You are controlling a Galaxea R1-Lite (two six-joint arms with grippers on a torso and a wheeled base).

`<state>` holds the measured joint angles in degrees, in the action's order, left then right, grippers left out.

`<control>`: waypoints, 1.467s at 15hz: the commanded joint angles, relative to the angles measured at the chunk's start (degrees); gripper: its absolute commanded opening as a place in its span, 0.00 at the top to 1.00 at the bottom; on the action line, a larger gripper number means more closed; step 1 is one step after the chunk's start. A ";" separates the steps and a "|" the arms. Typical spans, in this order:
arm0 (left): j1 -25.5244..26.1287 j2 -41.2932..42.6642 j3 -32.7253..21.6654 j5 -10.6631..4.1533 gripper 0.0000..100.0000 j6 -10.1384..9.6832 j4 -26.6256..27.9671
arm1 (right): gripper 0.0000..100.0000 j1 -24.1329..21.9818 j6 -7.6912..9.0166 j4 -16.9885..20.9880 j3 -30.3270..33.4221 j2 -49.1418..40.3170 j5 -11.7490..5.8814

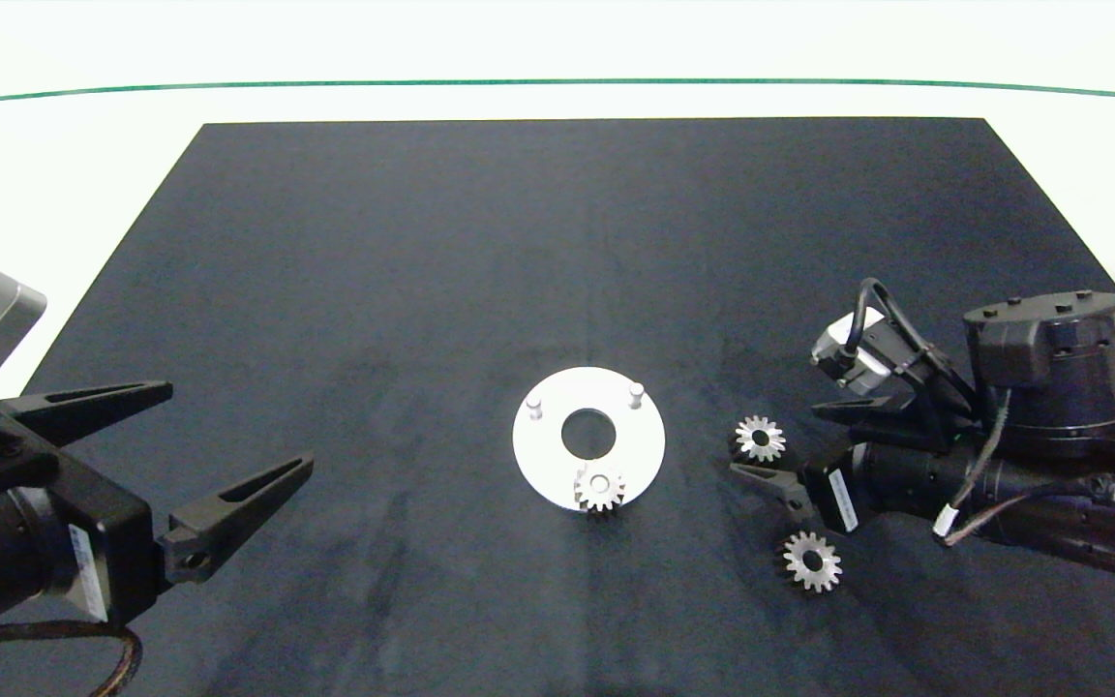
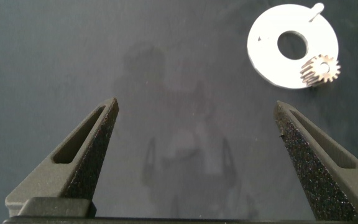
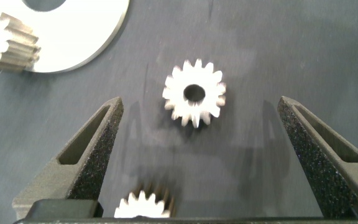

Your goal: Install three planetary gears onto the carrier pins

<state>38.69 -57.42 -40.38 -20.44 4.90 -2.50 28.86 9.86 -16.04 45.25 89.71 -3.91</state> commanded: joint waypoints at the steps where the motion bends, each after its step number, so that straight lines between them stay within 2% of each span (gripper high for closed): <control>1: -0.20 0.20 0.30 -0.12 0.00 0.02 -0.31 | 0.00 0.24 0.16 -0.66 1.15 2.40 -0.92; 10: -0.28 0.46 0.65 -0.12 0.00 0.02 -0.66 | 0.00 0.32 0.42 -0.74 1.95 3.81 -1.71; 17: -0.28 0.82 1.09 -0.12 0.00 0.11 -0.66 | 0.13 0.32 0.42 -0.83 2.03 4.68 -1.71; 20: -0.28 0.82 1.26 -0.12 0.00 0.11 -0.66 | 0.19 0.24 1.56 -0.74 2.39 4.77 -1.71; 22: -0.28 0.90 1.35 -0.12 0.00 0.02 -0.66 | 0.22 0.32 1.74 -0.74 2.74 5.04 -1.80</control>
<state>38.41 -56.47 -39.05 -20.48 4.96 -3.11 29.12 11.52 -16.73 47.87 94.67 -5.69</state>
